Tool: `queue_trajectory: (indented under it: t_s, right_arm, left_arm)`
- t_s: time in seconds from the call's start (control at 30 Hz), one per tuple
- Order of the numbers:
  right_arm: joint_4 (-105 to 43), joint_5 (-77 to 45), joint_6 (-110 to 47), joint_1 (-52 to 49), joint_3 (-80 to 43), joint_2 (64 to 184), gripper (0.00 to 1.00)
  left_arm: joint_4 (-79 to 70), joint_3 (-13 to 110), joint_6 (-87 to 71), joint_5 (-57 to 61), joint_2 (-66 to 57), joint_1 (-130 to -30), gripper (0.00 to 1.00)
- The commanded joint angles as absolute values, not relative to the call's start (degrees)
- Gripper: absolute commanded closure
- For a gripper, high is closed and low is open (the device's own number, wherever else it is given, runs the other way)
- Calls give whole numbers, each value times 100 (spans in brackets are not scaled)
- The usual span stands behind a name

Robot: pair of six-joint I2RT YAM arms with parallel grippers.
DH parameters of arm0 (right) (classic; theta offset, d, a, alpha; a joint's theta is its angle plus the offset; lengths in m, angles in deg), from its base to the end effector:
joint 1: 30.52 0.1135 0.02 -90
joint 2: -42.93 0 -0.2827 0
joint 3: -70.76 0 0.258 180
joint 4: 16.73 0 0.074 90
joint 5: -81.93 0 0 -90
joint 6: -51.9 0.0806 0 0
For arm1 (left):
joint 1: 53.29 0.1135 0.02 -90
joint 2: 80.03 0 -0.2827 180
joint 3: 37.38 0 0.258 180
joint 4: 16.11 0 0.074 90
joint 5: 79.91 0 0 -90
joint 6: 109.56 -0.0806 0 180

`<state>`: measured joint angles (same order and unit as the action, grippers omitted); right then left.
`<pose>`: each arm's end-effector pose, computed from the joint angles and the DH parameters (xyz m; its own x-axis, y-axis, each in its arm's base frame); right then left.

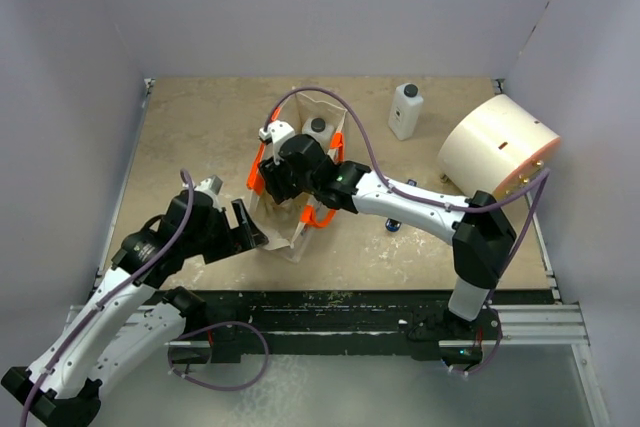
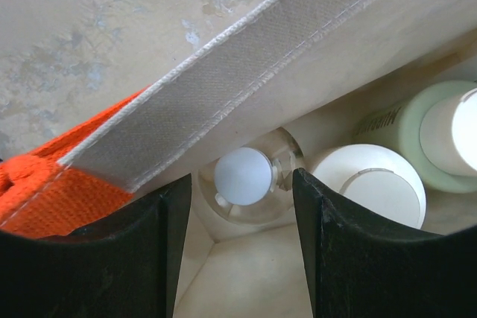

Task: Take the personal care products out of the canvas bag

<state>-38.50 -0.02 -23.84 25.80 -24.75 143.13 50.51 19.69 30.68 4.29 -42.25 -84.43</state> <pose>0.2672 0.3806 0.3021 -0.4253 -0.1984 -0.8830 -0.6703 0.7246 0.1600 0.1195 -0.0817 0.2586 -0.8431 -0.3842 -0.3764 -0.1172 0.8143 -0.5685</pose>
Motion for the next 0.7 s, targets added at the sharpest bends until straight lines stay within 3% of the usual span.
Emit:
queue_trajectory:
  t_s: [0.0, 0.2, 0.5, 0.67]
  right_arm:
    - [-3424, 176, -2462, 2600, -2395, 14343, 41]
    - [-3304, 271, -2439, 2600, -2306, 14477, 41]
    - [-2779, 73, -2411, 2607, -1977, 14481, 53]
    - [-2520, 180, -2422, 2609, -1762, 14466, 54]
  left_arm:
    - [5280, 2053, 2857, 339, -4131, -8432, 9]
    - [5475, 2047, 3203, 795, -4473, -8431, 9]
    - [5523, 2090, 3247, 879, -4353, -8432, 8]
    - [5540, 2088, 3215, 866, -4288, -8427, 8]
